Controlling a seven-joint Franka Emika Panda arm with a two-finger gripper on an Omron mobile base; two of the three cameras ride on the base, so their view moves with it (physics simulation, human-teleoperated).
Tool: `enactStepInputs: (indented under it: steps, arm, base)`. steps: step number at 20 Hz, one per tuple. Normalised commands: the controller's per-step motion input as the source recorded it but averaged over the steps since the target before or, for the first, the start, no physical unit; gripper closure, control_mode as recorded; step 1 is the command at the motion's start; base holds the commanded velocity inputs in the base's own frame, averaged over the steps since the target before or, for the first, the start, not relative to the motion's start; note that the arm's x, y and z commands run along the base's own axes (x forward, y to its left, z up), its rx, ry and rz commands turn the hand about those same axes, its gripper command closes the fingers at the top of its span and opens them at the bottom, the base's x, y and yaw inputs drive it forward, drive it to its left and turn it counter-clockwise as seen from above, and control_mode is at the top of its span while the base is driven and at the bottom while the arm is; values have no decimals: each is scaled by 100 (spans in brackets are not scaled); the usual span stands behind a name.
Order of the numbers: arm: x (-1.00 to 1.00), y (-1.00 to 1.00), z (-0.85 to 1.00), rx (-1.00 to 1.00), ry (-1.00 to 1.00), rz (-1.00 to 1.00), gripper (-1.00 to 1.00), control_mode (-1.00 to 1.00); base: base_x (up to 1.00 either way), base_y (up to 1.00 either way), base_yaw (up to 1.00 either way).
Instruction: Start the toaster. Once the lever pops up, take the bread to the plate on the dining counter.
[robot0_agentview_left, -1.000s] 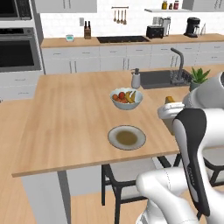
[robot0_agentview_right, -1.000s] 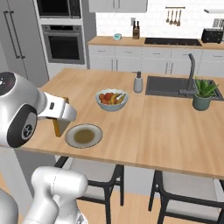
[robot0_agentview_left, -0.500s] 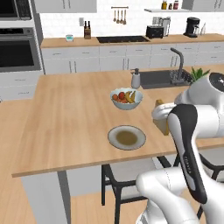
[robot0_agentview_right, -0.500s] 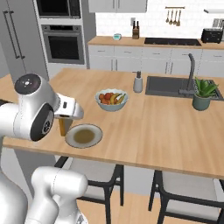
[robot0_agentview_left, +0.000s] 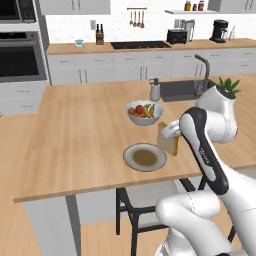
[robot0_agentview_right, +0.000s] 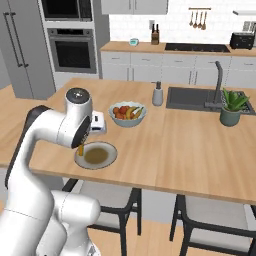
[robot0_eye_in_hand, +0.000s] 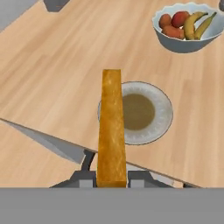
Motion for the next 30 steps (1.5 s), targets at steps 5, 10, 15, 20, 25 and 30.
enactStepInputs:
  steps: [5, 10, 15, 20, 25, 30]
  arm:
    - [59, 4, -43, 1, 10, 3, 100, -100]
    - [54, 0, -43, 8, 8, 1, 100, -100]
    - [50, 0, -34, 15, 11, 0, 100, -100]
    - [38, 0, -39, 17, 12, 0, 100, -100]
    - [29, 0, -39, 13, 8, 0, 100, -100]
    - [26, 0, -31, 11, 2, 0, 100, -100]
  base:
    - [0, 0, 0]
    - [0, 0, 0]
    - [0, 0, 0]
    - [0, 0, 0]
    - [0, 0, 0]
    - [0, 0, 0]
